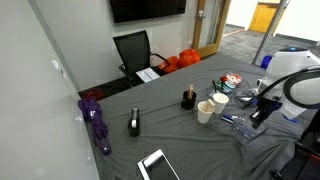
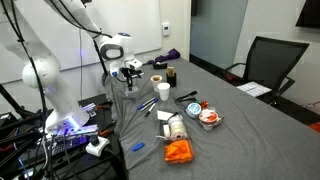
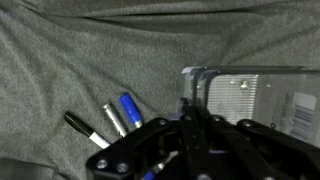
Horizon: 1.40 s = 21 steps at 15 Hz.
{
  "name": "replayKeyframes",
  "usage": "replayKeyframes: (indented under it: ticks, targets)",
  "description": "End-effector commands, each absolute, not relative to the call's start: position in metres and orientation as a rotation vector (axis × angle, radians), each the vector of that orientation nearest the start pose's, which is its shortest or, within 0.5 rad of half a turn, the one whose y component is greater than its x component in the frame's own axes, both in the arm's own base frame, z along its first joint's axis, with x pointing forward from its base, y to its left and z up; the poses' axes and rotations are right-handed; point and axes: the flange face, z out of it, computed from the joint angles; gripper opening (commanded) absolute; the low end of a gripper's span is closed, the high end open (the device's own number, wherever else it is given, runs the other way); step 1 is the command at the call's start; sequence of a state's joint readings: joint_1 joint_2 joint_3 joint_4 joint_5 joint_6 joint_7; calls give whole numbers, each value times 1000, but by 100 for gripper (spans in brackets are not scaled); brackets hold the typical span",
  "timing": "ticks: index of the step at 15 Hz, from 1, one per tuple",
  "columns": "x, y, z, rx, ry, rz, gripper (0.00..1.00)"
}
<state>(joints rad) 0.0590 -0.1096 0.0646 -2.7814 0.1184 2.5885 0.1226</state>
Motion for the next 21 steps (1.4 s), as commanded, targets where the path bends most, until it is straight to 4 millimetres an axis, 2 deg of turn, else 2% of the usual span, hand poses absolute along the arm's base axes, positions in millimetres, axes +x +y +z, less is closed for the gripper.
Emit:
replayKeyframes:
  ticks: [1, 5, 12, 14, 15, 20, 21]
  targets:
    - [368, 49, 228, -3115, 165, 170, 2]
    - [367, 51, 222, -3137, 182, 187, 2]
    - [369, 55, 222, -3141, 181, 170, 2]
    - [368, 50, 224, -3143, 181, 185, 2]
    - [368, 50, 224, -3143, 184, 185, 7]
    - [368, 50, 224, -3143, 184, 186, 7]
    - [369, 49, 222, -3134, 186, 192, 2]
